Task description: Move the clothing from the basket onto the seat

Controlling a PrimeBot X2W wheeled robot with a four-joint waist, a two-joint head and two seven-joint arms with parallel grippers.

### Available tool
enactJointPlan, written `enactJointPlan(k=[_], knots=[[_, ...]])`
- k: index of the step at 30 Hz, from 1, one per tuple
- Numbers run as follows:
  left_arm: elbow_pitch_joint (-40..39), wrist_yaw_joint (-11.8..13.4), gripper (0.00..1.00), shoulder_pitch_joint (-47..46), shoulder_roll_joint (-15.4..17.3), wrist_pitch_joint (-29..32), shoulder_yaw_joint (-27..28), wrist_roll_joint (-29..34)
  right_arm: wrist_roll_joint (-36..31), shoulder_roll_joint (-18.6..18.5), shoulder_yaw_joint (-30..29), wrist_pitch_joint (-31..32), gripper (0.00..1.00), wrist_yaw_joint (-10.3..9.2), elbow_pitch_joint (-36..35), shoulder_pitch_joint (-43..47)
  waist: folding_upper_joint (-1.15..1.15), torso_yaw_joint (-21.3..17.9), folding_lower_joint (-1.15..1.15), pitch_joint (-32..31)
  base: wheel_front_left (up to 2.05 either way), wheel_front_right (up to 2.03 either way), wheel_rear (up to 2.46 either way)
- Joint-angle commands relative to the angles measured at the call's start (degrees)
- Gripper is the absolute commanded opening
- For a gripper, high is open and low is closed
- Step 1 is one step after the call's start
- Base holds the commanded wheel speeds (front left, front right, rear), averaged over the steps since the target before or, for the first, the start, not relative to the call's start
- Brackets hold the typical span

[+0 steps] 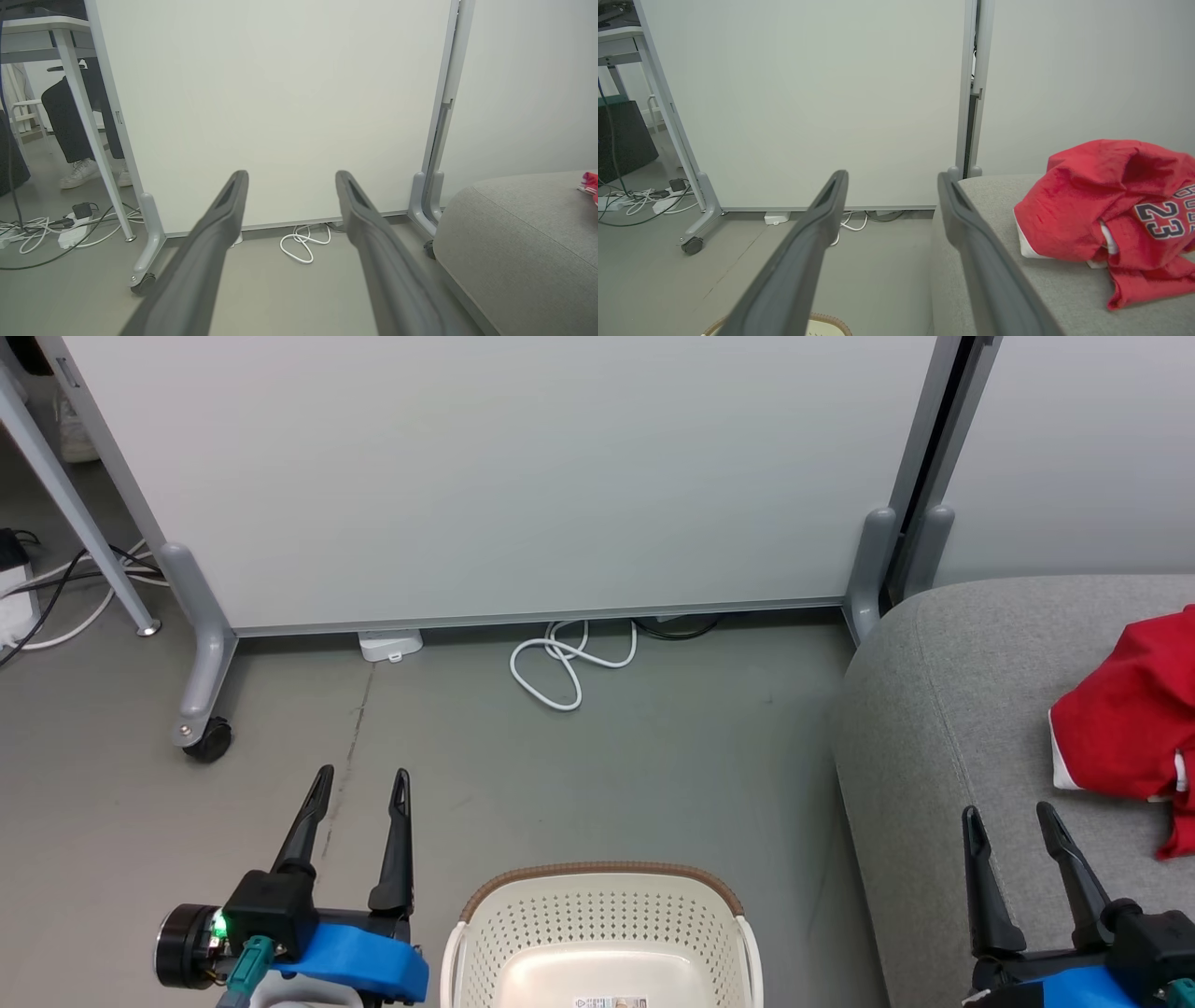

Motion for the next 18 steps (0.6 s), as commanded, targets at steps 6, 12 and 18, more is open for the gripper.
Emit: enactJointPlan(k=[6,12,18], knots=[[0.5,-0.7,1.00,0.1,-0.5,-0.1,0.9,0.9,0.2,0.1,-0.2,0.0,1.00,0.01,0.1,-0.1,0.00,-0.3,0.00,-0.1,0.00,0.00,0.00],[0.8,-0.9,0.00,0.0,-0.8,0.0,0.9,1.2,0.1,0.0,-0.1,0.0,0.00,0.00,0.2,-0.1,0.00,-0.5,0.00,0.0,0.00,0.00,0.00],[2.8,-1.1,0.00,1.5,-1.4,1.2,1.5,-1.6,2.8,0.3,-0.4,1.0,0.00,0.00,3.0,-0.5,0.00,-0.6,0.00,0.0,0.00,0.00,0.00]])
